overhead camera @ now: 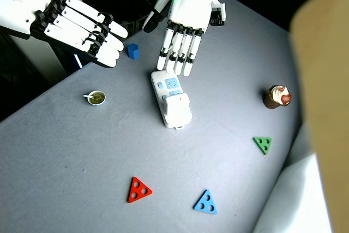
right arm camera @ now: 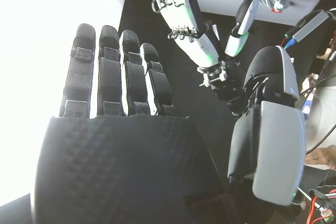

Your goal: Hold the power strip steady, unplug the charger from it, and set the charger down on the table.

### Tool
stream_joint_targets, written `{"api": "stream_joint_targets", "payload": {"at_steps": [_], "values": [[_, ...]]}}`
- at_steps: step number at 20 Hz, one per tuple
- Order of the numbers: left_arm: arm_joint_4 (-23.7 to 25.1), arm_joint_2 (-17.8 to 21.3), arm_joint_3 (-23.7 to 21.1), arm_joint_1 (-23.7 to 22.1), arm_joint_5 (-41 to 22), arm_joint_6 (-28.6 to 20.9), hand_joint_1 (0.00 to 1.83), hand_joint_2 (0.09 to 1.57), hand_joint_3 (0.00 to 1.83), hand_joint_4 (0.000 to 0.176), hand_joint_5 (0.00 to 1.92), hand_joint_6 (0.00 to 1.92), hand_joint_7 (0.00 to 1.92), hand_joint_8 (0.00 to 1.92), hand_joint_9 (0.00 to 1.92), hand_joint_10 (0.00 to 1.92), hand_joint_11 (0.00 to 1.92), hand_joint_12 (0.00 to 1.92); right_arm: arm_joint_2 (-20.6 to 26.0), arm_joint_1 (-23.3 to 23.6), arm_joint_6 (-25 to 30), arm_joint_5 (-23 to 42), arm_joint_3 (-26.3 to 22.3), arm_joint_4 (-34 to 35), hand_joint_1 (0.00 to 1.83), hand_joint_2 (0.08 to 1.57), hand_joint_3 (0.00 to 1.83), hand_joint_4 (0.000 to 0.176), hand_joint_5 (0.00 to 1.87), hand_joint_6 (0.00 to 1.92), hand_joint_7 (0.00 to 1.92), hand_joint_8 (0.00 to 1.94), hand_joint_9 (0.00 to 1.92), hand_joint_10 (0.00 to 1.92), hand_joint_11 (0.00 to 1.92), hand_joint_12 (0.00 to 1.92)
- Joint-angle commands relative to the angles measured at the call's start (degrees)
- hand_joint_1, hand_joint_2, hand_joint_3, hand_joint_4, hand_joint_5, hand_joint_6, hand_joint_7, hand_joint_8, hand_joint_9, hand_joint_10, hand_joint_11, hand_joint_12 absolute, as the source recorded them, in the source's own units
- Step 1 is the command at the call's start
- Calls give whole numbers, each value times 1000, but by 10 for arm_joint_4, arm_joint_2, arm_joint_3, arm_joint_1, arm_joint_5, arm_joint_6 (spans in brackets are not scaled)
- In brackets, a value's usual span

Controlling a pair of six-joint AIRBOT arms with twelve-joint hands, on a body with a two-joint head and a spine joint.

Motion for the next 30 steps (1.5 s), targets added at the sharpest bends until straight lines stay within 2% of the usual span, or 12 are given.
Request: {"api": "stream_joint_targets", "payload": {"at_steps": [1, 7, 11, 13, 18, 21, 24, 25, 26, 27, 28, 30], "values": [[-20, -4, -2, -4, -34, -2, 0, 1003, 0, 0, 166, 0, 174, 0, 162, 1, 77, 168, 4, 8, 2, -60, 0, -5, 0, 890, 5, 0, 68, 1, 87, 2, 78, 4, 44, 55], [-11, -11, -2, -3, -22, -12, 0, 970, 2, 0, 144, 1, 135, 1, 120, 3, 65, 103, 4, 8, 2, -64, 1, 20, 0, 892, 2, 0, 90, 17, 113, 16, 103, 13, 72, 60], [7, -19, -3, -2, -8, -26, 0, 973, 3, 0, 133, 2, 120, 2, 106, 2, 64, 94, 4, 7, 1, -63, 1, 67, 0, 904, 1, 0, 116, 5, 159, 6, 140, 7, 107, 57], [24, -27, -3, 0, 3, -44, 0, 973, 3, 0, 133, 2, 120, 2, 106, 2, 65, 93, 4, 7, 1, -62, 1, 91, 0, 904, 1, 0, 118, 4, 161, 5, 142, 6, 109, 56], [29, -51, -3, 7, 31, -44, 0, 974, 2, 0, 134, 1, 121, 1, 107, 2, 67, 89, 3, 6, 1, -62, -6, 118, 0, 904, 1, 0, 118, 3, 162, 4, 143, 5, 110, 54], [32, -60, 1, 7, 43, -44, 0, 974, 2, 0, 134, 1, 121, 1, 107, 1, 68, 87, -1, 5, -1, -62, -4, 167, 0, 904, 1, 0, 118, 3, 162, 3, 143, 4, 111, 52], [32, -64, 2, 8, 57, -48, 0, 978, 3, 0, 140, 2, 130, 3, 111, 1, 77, 84, -3, 8, -37, -81, -4, 219, 0, 931, 11, 0, 93, 0, 130, 0, 126, 0, 109, 48], [32, -66, 3, 9, 60, -49, 0, 975, 1, 0, 136, 1, 136, 5, 120, 5, 82, 85, -8, 9, -47, -86, -4, 238, 39, 944, 13, 0, 74, 0, 105, 0, 111, 0, 96, 42], [31, -67, 4, 10, 63, -49, 0, 986, 5, 0, 140, 3, 126, 3, 100, 1, 68, 75, -17, 10, -58, -93, -2, 254, 561, 977, 5, 0, 153, 10, 209, 12, 190, 11, 164, 67], [31, -69, 5, 11, 67, -49, 0, 986, 5, 0, 140, 3, 126, 3, 100, 1, 68, 75, -30, 10, -62, -103, 2, 265, 561, 977, 5, 0, 153, 10, 209, 12, 190, 11, 164, 67], [31, -72, 9, 12, 68, -49, 0, 986, 4, 0, 137, 2, 124, 2, 102, 2, 71, 75, -46, 10, -62, -118, 9, 273, 707, 978, 1, 0, 159, 7, 215, 8, 196, 8, 175, 71], [31, -75, 12, 13, 68, -49, 0, 989, 4, 0, 123, 0, 115, 0, 91, 0, 56, 67, -71, 11, -62, -147, 22, 307, 837, 988, 2, 0, 160, 5, 198, 4, 183, 5, 168, 70]]}}
